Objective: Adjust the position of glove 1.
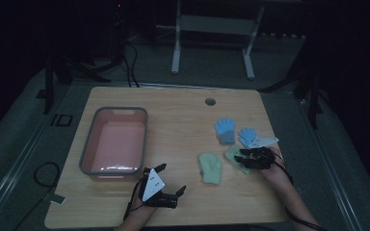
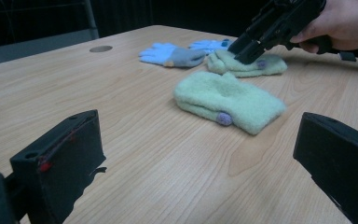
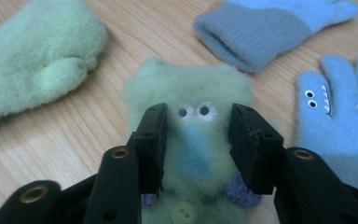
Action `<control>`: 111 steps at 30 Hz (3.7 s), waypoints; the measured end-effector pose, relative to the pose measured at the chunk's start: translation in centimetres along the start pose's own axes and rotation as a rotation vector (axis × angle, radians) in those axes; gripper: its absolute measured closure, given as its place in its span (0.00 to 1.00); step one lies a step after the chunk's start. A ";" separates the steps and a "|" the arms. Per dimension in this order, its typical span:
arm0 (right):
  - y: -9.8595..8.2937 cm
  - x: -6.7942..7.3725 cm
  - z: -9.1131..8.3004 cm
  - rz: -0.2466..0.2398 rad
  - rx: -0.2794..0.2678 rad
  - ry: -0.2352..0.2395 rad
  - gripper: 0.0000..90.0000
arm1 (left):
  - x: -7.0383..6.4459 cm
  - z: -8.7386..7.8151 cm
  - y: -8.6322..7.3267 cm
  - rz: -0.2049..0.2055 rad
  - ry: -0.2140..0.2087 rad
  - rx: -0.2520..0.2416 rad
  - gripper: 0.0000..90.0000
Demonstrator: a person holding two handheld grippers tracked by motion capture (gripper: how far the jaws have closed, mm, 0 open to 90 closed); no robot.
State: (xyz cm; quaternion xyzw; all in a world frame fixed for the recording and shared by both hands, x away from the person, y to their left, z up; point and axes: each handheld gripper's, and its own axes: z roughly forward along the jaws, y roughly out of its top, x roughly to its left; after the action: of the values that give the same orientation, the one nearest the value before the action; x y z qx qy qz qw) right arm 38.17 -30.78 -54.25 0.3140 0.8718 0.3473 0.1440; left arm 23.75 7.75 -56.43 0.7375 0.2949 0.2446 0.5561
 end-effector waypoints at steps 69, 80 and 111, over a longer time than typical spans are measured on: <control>-2.9 8.3 -3.1 0.598 -0.025 -0.464 0.83 | -0.1 0.0 0.0 0.009 0.002 0.004 0.02; -2.0 7.9 -4.5 0.529 -0.043 -0.430 0.70 | -0.1 0.0 0.0 0.010 -0.002 0.003 0.02; -5.1 6.7 -4.6 0.183 -0.030 -0.248 0.78 | -0.1 0.0 0.0 0.008 0.009 0.002 0.02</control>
State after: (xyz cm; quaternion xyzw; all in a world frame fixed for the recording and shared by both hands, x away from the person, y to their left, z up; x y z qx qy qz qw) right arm 28.66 -31.65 -54.72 0.4304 0.8098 0.3304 0.2232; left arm 23.68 7.67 -56.43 0.7382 0.2946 0.2496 0.5531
